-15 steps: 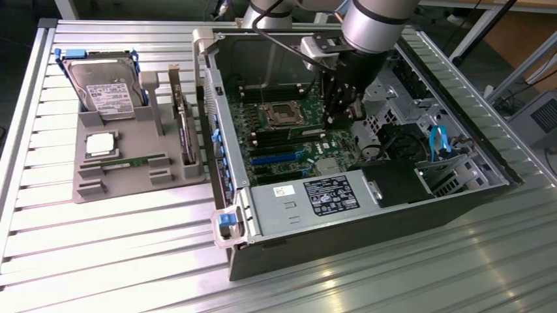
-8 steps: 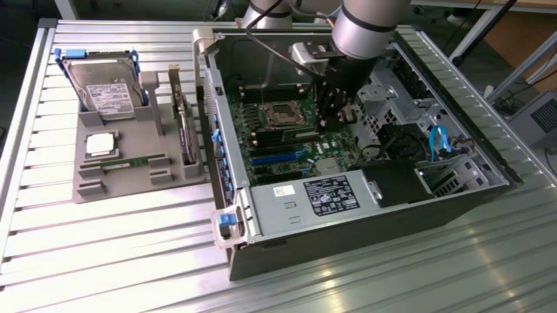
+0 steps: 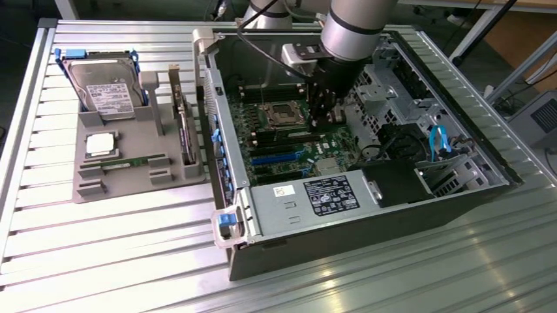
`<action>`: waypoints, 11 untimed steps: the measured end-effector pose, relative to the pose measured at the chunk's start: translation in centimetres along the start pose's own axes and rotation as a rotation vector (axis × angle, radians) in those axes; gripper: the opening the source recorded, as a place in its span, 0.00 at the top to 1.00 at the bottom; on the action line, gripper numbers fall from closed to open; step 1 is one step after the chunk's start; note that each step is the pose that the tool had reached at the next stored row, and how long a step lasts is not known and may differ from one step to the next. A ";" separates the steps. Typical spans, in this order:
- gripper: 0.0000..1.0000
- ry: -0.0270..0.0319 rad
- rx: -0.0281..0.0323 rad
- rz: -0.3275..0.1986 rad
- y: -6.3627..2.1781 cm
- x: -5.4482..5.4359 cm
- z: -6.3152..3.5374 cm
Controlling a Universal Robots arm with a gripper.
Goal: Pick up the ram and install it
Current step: 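Insert the ram into the slot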
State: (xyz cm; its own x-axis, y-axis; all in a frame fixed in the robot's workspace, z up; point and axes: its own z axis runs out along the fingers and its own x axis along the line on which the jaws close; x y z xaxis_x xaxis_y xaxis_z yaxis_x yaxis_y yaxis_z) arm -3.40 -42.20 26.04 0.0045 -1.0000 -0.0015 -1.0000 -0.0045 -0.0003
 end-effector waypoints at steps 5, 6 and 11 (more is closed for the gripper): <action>0.88 0.0000 0.0000 0.012 1.03 -0.5 0.44; 0.88 -0.0001 0.0000 0.013 1.12 -0.5 0.49; 0.88 -0.0001 0.0001 0.020 1.97 -1.3 1.10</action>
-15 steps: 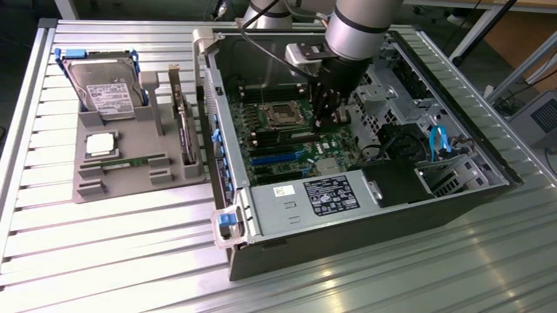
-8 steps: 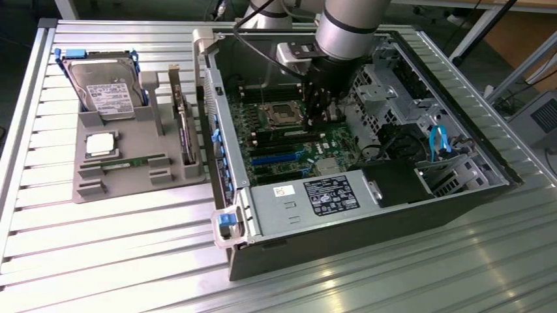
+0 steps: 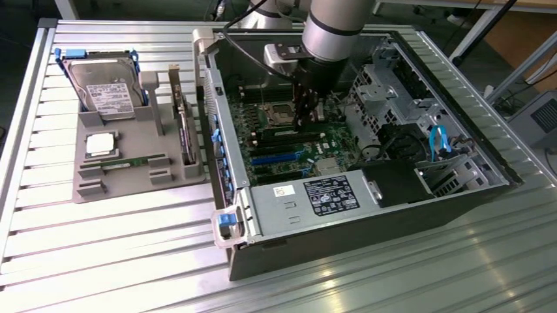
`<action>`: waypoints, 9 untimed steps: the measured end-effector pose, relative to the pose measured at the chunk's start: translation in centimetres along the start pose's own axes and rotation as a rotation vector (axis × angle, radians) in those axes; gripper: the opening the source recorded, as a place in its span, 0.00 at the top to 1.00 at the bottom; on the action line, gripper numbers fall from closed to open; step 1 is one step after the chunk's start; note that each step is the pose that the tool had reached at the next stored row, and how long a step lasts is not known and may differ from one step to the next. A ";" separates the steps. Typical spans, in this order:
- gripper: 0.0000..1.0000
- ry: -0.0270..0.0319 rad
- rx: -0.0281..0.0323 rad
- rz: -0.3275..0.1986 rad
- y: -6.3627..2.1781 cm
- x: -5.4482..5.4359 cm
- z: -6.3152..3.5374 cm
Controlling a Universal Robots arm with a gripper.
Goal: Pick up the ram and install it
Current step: 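Insert the ram into the slot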
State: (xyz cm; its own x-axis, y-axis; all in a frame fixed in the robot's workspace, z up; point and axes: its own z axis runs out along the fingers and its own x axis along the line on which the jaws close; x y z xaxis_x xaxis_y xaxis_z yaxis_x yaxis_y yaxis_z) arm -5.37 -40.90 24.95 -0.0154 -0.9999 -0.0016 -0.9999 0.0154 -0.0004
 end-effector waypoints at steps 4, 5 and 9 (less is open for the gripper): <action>0.88 0.0000 0.0000 0.001 0.06 0.0 0.33; 0.88 0.0000 0.0000 0.001 0.06 0.0 0.40; 0.88 0.0001 -0.0001 0.001 0.32 -0.1 0.80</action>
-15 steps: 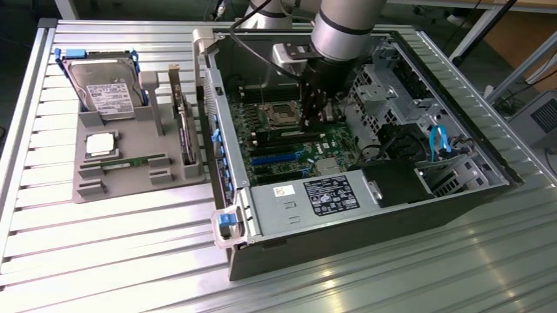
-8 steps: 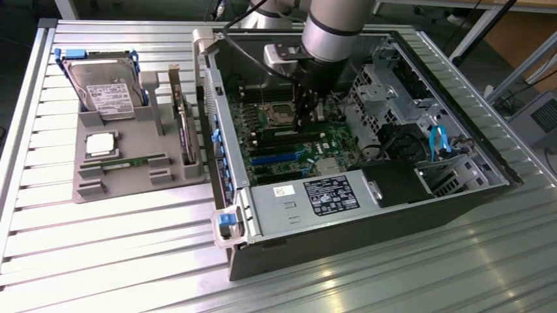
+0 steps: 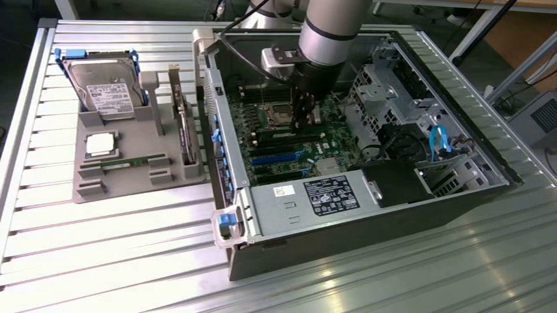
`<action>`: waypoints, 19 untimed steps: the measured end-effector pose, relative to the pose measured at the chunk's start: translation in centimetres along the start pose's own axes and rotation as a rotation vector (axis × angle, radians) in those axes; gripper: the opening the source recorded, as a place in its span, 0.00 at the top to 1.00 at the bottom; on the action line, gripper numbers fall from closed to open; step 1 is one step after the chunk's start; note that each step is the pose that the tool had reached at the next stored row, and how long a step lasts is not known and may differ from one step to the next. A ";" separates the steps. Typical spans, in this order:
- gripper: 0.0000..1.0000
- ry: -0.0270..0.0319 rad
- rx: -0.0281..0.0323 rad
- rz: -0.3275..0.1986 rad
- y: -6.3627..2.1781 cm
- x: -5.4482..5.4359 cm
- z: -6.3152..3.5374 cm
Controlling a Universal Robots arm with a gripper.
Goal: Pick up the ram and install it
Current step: 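Insert the ram into the slot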
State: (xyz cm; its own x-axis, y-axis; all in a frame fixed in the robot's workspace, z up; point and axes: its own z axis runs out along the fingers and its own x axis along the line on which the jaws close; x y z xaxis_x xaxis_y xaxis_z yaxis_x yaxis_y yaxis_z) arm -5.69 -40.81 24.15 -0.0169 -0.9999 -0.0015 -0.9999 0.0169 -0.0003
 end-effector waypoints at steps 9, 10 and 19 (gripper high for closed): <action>0.88 0.0001 0.0000 -0.002 -0.01 0.0 0.47; 0.88 0.0001 0.0000 -0.003 -0.02 0.0 0.49; 0.88 0.0000 0.0001 -0.013 0.00 0.0 0.57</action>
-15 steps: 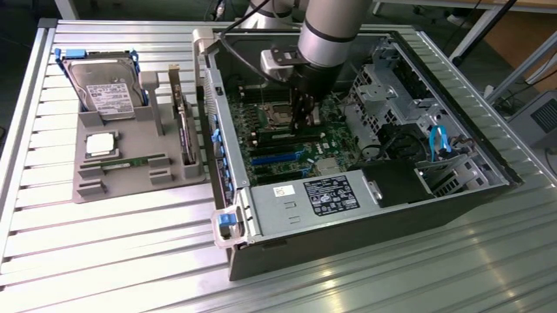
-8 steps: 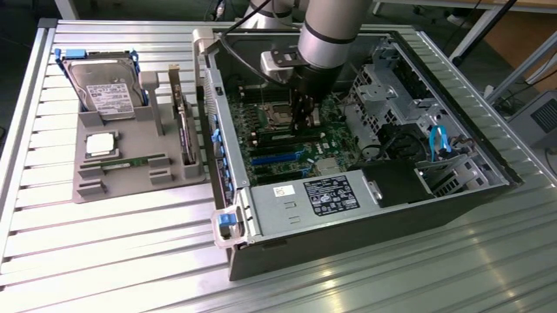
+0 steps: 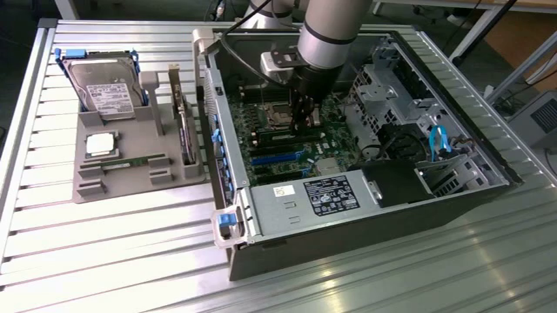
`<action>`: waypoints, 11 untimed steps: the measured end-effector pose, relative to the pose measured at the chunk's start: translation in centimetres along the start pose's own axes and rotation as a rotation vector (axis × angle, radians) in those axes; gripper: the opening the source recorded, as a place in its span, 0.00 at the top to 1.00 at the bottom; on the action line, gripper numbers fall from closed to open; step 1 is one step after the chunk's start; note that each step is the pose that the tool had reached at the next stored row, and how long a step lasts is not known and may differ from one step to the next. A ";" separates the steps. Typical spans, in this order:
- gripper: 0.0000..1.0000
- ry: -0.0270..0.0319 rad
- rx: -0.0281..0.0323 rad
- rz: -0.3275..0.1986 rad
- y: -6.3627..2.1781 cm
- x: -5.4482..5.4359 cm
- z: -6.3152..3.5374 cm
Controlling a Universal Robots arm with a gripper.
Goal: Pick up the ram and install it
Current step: 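Insert the ram into the slot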
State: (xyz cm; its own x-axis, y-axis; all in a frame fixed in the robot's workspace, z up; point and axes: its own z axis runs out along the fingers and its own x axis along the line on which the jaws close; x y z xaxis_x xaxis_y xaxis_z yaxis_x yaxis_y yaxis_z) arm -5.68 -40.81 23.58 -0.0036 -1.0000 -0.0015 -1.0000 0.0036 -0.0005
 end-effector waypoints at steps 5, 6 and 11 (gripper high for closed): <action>0.88 0.0000 0.0009 -0.006 0.20 0.0 0.00; 0.88 0.0001 0.0009 -0.006 0.21 0.0 0.00; 0.88 0.0001 0.0008 -0.006 0.21 0.0 0.31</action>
State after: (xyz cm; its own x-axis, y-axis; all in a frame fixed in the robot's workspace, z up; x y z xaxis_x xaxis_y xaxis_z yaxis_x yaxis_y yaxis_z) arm -5.89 -40.81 23.27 0.0022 -1.0000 -0.0014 -1.0000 -0.0022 -0.0013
